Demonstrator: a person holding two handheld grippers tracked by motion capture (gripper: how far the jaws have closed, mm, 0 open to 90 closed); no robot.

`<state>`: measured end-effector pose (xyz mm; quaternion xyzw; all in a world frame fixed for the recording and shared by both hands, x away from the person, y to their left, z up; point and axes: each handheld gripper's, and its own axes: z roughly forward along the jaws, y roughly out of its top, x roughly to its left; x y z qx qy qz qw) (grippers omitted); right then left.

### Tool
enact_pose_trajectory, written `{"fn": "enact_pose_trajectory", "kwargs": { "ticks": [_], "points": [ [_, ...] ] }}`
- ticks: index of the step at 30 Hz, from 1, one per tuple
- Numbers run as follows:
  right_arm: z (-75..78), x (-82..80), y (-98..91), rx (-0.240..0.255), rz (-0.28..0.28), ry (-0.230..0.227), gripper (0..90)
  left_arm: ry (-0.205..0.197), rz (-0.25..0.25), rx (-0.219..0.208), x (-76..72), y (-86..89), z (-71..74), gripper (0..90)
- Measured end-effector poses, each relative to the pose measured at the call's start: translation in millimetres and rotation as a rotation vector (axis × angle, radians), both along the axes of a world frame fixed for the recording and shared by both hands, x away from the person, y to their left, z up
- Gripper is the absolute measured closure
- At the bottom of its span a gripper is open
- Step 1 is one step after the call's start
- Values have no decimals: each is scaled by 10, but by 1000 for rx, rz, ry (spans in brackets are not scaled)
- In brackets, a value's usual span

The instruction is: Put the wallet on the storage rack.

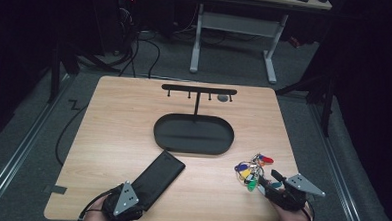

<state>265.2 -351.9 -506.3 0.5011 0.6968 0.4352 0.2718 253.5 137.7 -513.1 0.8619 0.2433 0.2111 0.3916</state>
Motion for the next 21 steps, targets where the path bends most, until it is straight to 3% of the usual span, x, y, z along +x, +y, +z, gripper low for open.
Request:
{"fn": "enact_pose_trajectory", "kwargs": {
  "ticks": [7,11,15,19,21],
  "points": [
    [-3,6,1,1,4,2,417,-24,-20,75,-4,-218,-82,431],
    [-3,6,-1,2,5,2,417,-57,-19,126,-9,-286,-123,431],
    [-4,6,-4,5,4,5,417,-62,-12,130,-9,-289,-131,440],
    [-4,6,-8,7,2,5,417,-111,-20,177,-45,-316,-165,445],
    [-3,5,-10,7,1,3,417,-114,-19,178,-50,-315,-169,457]
  ]
}}
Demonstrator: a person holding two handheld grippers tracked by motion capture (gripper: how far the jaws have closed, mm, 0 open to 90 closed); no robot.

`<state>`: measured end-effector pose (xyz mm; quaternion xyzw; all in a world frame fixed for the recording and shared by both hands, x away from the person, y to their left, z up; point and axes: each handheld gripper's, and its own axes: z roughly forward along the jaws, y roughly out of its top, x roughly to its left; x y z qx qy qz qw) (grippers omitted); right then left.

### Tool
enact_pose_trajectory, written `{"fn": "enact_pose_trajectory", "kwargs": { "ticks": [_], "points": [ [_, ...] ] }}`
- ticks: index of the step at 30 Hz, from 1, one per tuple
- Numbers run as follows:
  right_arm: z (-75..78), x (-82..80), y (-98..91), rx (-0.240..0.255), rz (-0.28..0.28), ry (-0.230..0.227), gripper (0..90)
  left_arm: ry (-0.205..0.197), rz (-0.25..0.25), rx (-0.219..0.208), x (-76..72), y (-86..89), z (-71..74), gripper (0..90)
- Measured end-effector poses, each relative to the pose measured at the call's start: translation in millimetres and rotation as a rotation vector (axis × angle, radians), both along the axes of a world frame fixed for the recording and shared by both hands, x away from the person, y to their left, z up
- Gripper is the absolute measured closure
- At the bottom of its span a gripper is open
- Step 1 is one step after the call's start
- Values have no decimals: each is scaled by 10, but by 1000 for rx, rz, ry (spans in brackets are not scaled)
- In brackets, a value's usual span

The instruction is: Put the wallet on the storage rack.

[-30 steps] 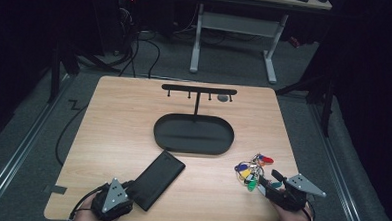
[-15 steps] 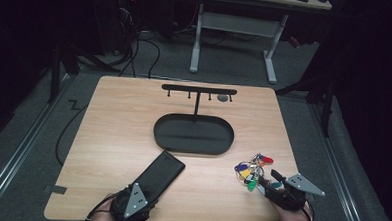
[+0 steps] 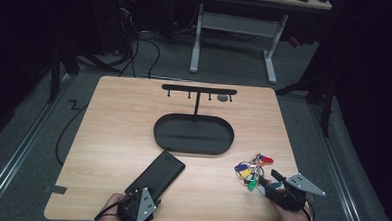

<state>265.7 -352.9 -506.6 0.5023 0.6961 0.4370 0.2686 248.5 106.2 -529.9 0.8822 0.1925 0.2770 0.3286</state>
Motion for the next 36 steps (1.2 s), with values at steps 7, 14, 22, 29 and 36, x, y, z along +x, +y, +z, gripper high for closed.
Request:
{"fn": "enact_pose_trajectory", "kwargs": {
  "ticks": [7,14,22,29,36],
  "points": [
    [6,-7,-8,10,-3,3,418,-10,-8,-19,-15,26,-13,537],
    [6,-14,-10,13,-4,2,419,-1,-6,-45,3,109,14,673],
    [4,-11,3,11,-3,5,419,-6,5,-48,-1,124,38,746],
    [5,-15,-14,15,-5,3,420,-9,14,-90,-13,193,109,777],
    [2,-13,-2,12,-2,5,420,1,33,-172,-20,319,213,795]
  ]
}}
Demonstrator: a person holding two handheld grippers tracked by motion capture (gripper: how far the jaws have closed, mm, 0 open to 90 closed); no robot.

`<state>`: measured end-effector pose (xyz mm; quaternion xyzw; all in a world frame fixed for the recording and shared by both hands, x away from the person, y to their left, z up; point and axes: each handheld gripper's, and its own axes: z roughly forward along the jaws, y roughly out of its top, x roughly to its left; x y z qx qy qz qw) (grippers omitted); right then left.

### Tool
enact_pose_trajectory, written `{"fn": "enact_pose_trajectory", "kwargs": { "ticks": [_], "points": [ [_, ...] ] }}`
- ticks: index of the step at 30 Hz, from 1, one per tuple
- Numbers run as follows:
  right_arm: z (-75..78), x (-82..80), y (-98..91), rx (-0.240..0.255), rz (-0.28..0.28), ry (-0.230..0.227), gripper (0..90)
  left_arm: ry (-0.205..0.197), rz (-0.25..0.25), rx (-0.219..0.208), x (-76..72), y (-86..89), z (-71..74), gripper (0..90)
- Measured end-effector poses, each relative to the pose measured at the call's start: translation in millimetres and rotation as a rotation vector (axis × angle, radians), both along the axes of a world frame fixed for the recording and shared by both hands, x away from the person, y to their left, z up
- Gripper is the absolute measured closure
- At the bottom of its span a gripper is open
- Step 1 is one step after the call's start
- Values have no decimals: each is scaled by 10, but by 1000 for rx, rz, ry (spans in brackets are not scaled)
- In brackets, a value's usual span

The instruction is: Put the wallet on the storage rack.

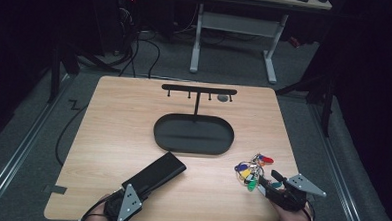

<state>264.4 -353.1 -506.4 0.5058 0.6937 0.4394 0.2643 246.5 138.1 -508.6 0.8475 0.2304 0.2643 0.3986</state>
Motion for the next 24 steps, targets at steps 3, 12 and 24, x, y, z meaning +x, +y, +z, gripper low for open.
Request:
{"fn": "enact_pose_trajectory", "kwargs": {
  "ticks": [3,12,24],
  "points": [
    [-2,1,1,2,-1,1,420,3,4,-24,-2,44,36,798],
    [-12,8,2,-6,4,2,418,6,19,-86,-4,118,98,804],
    [-14,12,-2,-8,5,3,418,20,48,-187,12,275,196,812]
  ]
}}
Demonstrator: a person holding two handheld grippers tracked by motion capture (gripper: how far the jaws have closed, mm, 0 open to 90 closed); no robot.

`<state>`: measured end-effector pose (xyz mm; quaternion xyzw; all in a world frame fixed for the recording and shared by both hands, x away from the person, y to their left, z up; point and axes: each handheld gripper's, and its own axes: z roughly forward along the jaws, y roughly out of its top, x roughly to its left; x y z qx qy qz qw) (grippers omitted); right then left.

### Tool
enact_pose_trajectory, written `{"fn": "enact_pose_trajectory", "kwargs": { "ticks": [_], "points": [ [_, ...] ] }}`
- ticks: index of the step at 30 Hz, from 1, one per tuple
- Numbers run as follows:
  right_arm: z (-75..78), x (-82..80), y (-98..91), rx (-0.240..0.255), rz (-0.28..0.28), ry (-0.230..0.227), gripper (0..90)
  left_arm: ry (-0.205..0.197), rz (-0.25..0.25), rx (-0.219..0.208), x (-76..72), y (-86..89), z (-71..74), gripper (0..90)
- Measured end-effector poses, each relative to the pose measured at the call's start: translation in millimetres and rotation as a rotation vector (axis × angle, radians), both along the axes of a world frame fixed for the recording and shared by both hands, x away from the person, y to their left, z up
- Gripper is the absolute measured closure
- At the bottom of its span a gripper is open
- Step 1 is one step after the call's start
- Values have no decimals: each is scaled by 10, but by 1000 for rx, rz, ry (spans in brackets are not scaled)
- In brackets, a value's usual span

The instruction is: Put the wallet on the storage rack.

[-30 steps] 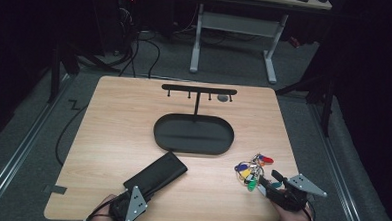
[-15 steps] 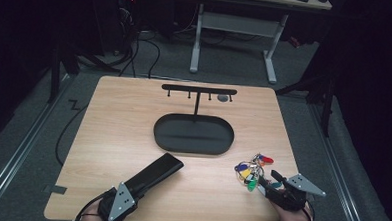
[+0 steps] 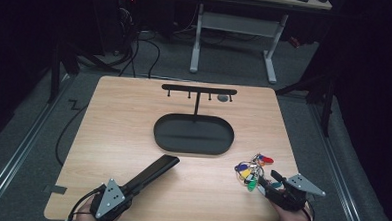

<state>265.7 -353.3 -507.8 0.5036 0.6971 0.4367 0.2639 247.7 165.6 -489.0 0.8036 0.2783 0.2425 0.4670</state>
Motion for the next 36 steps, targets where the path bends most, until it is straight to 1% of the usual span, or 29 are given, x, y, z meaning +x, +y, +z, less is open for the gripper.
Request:
{"fn": "enact_pose_trajectory", "kwargs": {
  "ticks": [3,11,20,22,27,34,36],
  "points": [
    [-2,2,2,2,0,4,418,8,4,-18,2,26,16,813],
    [0,0,0,0,0,-1,418,13,10,-54,2,67,42,815],
    [-1,0,5,3,1,2,418,42,38,-126,54,184,33,815],
    [-2,0,4,4,1,3,418,42,42,-127,60,202,35,814],
    [-4,2,7,6,0,4,418,53,58,-154,83,252,32,814],
    [-13,8,20,3,4,7,418,57,77,-176,114,323,24,810],
    [-16,10,22,3,5,8,418,65,87,-196,136,368,21,809]
  ]
}}
